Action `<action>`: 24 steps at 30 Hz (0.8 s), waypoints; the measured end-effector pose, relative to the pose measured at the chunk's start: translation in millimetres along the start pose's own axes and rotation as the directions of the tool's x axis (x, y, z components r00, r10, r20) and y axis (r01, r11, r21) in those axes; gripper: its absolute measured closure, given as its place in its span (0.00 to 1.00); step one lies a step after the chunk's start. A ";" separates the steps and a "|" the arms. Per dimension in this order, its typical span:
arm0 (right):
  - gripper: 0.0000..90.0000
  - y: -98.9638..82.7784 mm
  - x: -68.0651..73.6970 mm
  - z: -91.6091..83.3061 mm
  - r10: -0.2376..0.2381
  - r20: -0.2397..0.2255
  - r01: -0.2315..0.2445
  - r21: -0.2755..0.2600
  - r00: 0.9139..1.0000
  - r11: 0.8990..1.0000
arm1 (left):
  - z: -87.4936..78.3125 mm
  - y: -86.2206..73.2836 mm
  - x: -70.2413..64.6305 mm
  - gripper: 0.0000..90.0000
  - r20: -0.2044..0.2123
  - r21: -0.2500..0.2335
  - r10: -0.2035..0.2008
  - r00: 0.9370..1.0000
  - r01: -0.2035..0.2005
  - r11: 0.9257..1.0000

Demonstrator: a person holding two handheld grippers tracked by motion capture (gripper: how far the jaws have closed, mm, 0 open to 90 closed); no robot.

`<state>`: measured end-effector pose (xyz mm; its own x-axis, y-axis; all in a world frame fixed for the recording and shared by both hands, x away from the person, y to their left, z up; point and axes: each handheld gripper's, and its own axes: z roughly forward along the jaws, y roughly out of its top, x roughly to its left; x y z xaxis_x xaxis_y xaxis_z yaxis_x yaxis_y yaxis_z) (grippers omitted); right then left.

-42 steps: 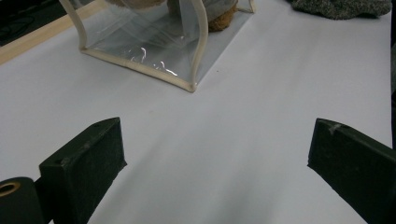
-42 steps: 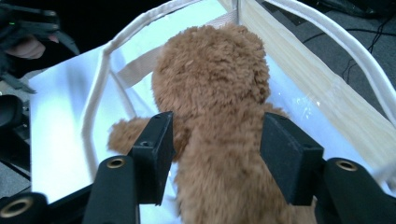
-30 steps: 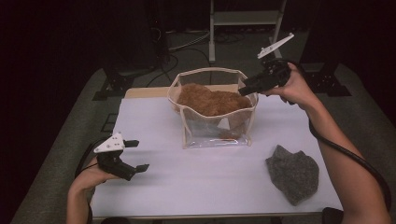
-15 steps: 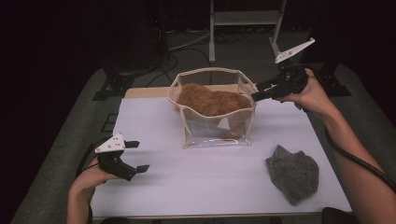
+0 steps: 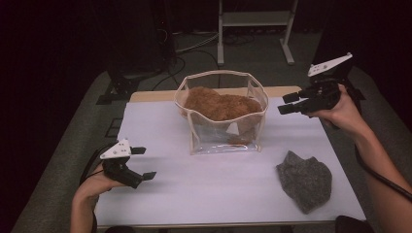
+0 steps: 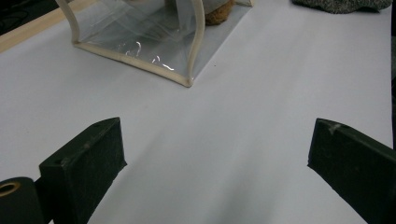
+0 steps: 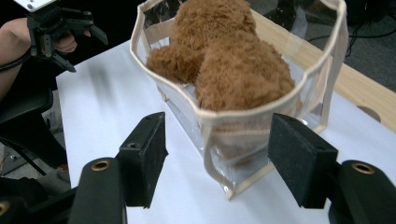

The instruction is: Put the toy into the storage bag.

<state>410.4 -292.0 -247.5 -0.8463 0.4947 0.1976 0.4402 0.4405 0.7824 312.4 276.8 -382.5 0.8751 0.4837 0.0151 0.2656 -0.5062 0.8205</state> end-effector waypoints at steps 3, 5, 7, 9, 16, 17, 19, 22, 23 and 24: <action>0.39 -8.0 -0.6 -2.3 0.012 0.000 -0.012 -0.007 1.000 1.000 | 0.7 -0.2 -0.4 0.03 0.001 -0.003 -0.004 1.000 0.004 1.000; 0.39 -24.8 -2.3 -4.1 0.029 0.005 -0.029 -0.005 1.000 1.000 | 1.4 -0.1 -0.6 0.03 0.002 -0.002 -0.005 1.000 0.005 1.000; 0.39 -30.3 -2.9 -4.6 0.042 0.003 -0.042 -0.006 0.999 0.999 | 1.4 0.1 -0.7 0.03 0.004 0.002 -0.003 1.000 0.003 1.000; 0.38 -43.2 -4.9 -5.5 0.064 0.003 -0.064 -0.008 0.998 0.998 | 2.1 0.0 -1.0 0.03 0.007 0.003 -0.004 1.000 0.004 1.000; 0.38 -82.1 -8.7 -6.9 0.120 0.004 -0.120 -0.022 0.993 0.993 | 3.8 -0.4 -1.3 0.03 0.007 0.007 -0.008 1.000 0.008 1.000; 0.38 -85.9 -9.0 -7.0 0.124 0.002 -0.124 -0.025 0.992 0.992 | 3.9 -0.3 -1.4 0.03 0.007 0.006 -0.008 1.000 0.008 1.000; 0.37 -92.8 -9.0 -6.9 0.134 0.000 -0.134 -0.025 0.991 0.991 | 4.1 -0.5 -1.4 0.03 0.008 0.008 -0.005 1.000 0.005 1.000; 0.37 -102.5 -9.1 -5.3 0.143 0.002 -0.143 -0.022 0.990 0.989 | 4.1 -0.6 -1.5 0.03 0.008 0.015 -0.005 1.000 0.004 1.000; 0.37 -105.5 -9.1 -4.4 0.147 0.002 -0.147 -0.021 0.989 0.989 | 4.0 -0.5 -1.5 0.03 0.009 0.015 -0.003 1.000 0.003 1.000; 0.37 -108.3 -9.1 -3.6 0.151 0.002 -0.151 -0.019 0.989 0.988 | 3.9 -0.5 -1.5 0.03 0.010 0.015 -0.004 1.000 0.004 1.000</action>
<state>369.4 -346.8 -331.9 -0.7696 0.5572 0.3119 0.5569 0.3466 0.7548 312.5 273.5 -385.1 0.8779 0.4787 0.0067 0.2746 -0.5148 0.8122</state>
